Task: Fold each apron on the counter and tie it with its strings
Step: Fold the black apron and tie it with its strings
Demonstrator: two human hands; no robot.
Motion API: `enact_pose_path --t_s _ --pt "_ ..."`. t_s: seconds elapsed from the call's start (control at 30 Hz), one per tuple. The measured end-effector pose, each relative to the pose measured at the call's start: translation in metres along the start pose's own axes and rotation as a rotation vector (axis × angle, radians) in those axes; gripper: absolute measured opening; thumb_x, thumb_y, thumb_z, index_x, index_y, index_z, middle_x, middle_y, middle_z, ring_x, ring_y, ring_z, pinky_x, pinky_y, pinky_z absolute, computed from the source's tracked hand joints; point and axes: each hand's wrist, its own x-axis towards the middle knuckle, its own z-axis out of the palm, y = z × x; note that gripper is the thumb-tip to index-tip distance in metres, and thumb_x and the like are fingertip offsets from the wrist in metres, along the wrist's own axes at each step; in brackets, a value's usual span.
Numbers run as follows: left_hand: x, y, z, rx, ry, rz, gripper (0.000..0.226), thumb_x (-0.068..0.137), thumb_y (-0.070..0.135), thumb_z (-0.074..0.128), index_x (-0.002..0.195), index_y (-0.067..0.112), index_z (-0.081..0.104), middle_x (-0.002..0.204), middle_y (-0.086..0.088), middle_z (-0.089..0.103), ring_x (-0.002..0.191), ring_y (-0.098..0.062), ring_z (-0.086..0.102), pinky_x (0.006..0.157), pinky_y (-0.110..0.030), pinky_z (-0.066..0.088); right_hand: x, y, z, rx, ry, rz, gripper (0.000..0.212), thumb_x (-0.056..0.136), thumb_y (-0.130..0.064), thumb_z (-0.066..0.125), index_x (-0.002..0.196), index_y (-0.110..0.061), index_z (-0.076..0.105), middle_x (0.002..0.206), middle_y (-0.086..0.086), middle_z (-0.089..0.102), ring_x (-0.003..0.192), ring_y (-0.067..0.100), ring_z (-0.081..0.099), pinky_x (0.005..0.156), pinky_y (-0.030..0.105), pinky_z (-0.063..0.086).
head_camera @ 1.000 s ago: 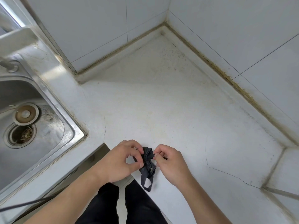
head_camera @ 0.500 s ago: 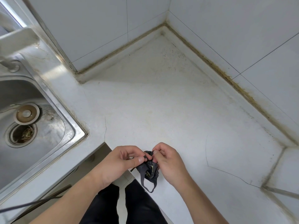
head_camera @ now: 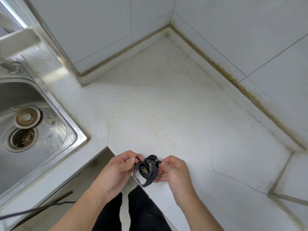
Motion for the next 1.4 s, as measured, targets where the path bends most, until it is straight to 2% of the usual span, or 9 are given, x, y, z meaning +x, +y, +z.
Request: enact_pose_path --t_s 0.1,0.33,0.4,0.57,0.67,0.77,0.93,1.07,1.4 --pt "-0.001 -0.001 0.006 0.041 0.014 0.017 0.017 0.097 0.010 0.061 0.087 0.006 0.074 0.098 -0.016 0.069 0.092 -0.027 0.064 0.087 -0.033 0.050 0.003 0.006 0.000 -0.099 0.039 -0.007 0.020 0.095 0.003 0.052 0.080 0.000 0.064 0.063 0.011 0.065 0.060 0.028 0.065 0.061 0.044 0.060" --pt "0.009 0.008 0.011 0.662 0.047 0.036 0.015 0.100 0.019 0.068 0.088 0.014 0.077 0.087 -0.016 0.075 0.076 -0.020 0.063 0.080 -0.036 0.052 0.000 0.001 -0.007 -0.495 0.017 -0.285 0.022 0.096 -0.013 0.064 0.080 -0.027 0.070 0.079 -0.008 0.071 0.078 0.012 0.067 0.072 0.028 0.055" --pt "0.013 0.009 0.015 0.726 0.073 0.037 0.019 0.103 0.022 0.064 0.087 0.016 0.073 0.083 -0.009 0.075 0.071 -0.016 0.061 0.075 -0.036 0.053 0.000 -0.004 -0.008 -0.595 -0.033 -0.387 0.018 0.095 -0.016 0.067 0.083 -0.028 0.072 0.084 -0.012 0.070 0.088 0.008 0.066 0.073 0.022 0.053" --pt "0.019 0.007 0.027 1.075 0.126 0.023 0.023 0.105 0.030 0.057 0.085 0.023 0.067 0.072 0.011 0.070 0.059 -0.001 0.057 0.066 -0.027 0.050 0.004 -0.016 -0.005 -0.655 -0.124 -0.440 0.014 0.096 -0.023 0.066 0.084 -0.029 0.070 0.089 -0.012 0.070 0.091 0.009 0.066 0.076 0.027 0.055" --pt "0.018 0.007 0.033 0.963 0.175 0.017 0.025 0.102 0.029 0.063 0.080 0.019 0.070 0.072 0.003 0.073 0.058 -0.006 0.061 0.064 -0.033 0.056 0.006 -0.020 -0.003 -0.591 -0.118 -0.394 0.014 0.097 -0.025 0.067 0.083 -0.026 0.069 0.089 -0.011 0.070 0.089 0.008 0.067 0.077 0.029 0.055" --pt "0.017 0.010 0.034 0.769 0.242 -0.001 0.022 0.100 0.023 0.069 0.081 0.012 0.076 0.071 -0.003 0.074 0.058 -0.008 0.061 0.060 -0.023 0.056 0.007 -0.021 -0.004 -0.499 -0.135 -0.342 0.016 0.097 -0.018 0.064 0.083 -0.025 0.067 0.087 -0.009 0.071 0.086 0.009 0.069 0.079 0.030 0.057" --pt "0.012 0.015 0.030 0.585 0.194 -0.040 0.017 0.099 0.011 0.069 0.088 0.005 0.079 0.077 -0.011 0.075 0.065 -0.016 0.063 0.067 -0.026 0.058 0.007 -0.017 -0.001 -0.419 -0.149 -0.244 0.015 0.099 -0.016 0.061 0.087 -0.023 0.067 0.083 -0.004 0.073 0.077 0.013 0.071 0.076 0.037 0.061" --pt "0.013 0.015 0.024 0.562 0.178 -0.050 0.018 0.101 0.004 0.064 0.089 0.001 0.078 0.077 -0.011 0.074 0.067 -0.020 0.063 0.074 -0.032 0.062 0.010 -0.012 0.000 -0.335 -0.117 -0.218 0.020 0.099 -0.009 0.059 0.086 -0.021 0.068 0.086 0.003 0.074 0.075 0.019 0.072 0.073 0.046 0.063" --pt "0.020 0.010 0.030 0.666 0.289 -0.001 0.003 0.097 0.014 0.073 0.096 0.012 0.075 0.076 -0.008 0.078 0.067 -0.018 0.074 0.074 -0.030 0.063 0.011 -0.009 0.009 -0.432 -0.165 -0.178 0.014 0.095 -0.019 0.066 0.091 -0.032 0.067 0.087 -0.009 0.072 0.075 0.010 0.070 0.075 0.036 0.062"
